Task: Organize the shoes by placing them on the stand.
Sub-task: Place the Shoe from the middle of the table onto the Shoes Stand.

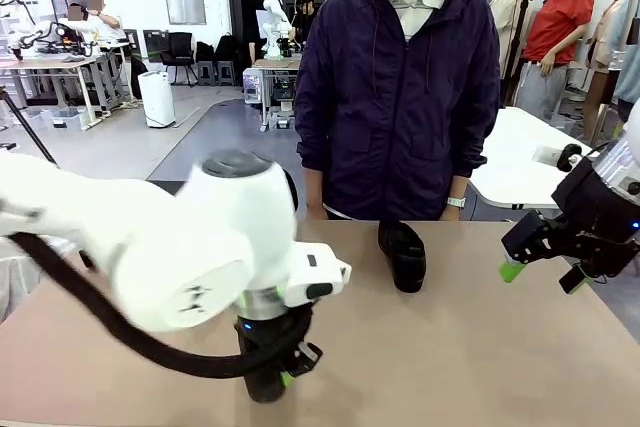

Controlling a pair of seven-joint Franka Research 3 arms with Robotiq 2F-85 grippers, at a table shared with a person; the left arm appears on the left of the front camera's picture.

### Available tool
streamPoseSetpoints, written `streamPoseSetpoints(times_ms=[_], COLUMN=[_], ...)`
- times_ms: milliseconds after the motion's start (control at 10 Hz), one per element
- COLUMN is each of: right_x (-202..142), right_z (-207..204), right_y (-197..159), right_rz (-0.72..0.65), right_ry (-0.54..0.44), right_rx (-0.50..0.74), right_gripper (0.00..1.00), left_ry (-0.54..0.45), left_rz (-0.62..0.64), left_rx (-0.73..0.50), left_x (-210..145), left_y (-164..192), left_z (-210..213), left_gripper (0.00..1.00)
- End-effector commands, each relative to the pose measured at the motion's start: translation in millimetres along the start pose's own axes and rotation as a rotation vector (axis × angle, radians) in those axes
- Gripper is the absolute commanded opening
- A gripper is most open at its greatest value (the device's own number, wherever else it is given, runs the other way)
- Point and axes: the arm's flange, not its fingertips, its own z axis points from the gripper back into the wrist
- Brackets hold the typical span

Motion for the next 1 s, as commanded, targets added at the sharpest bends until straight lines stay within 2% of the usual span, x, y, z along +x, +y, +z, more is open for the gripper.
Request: streamPoseSetpoints(times_ms=[0, 200, 300, 400, 500, 800, 900], right_x=[1, 1, 1, 1, 1, 1, 1], right_z=[1, 1, 1, 1, 1, 1, 1], right_y=[-2, -2, -2, -2, -2, -2, -2], right_rz=[0.015, 0.015, 0.015, 0.015, 0.015, 0.015, 0.015], right_ry=[0.003, 0.003, 0.003, 0.003, 0.003, 0.003, 0.003], right_rx=[0.015, 0.015, 0.015, 0.015, 0.015, 0.015, 0.015], right_gripper=[1.0, 1.0, 1.0, 1.0, 1.0, 1.0, 1.0], left_ry=[-0.176, -0.251, -0.257, -0.172, -0.232, -0.232, -0.204], left_rz=[-0.265, -0.537, -0.584, -0.464, -0.512, -0.512, -0.511], left_rx=[-0.009, -0.003, 0.006, 0.03, 0.029, 0.029, 0.032], left_x=[-66, -110, -124, -132, -89, -89, -93], left_y=[13, 8, 8, 10, -18, -18, -14], left_z=[79, 110, 112, 109, 134, 134, 134], left_gripper=[0.0, 0.0, 0.0, 0.0, 0.0, 0.0, 0.0])
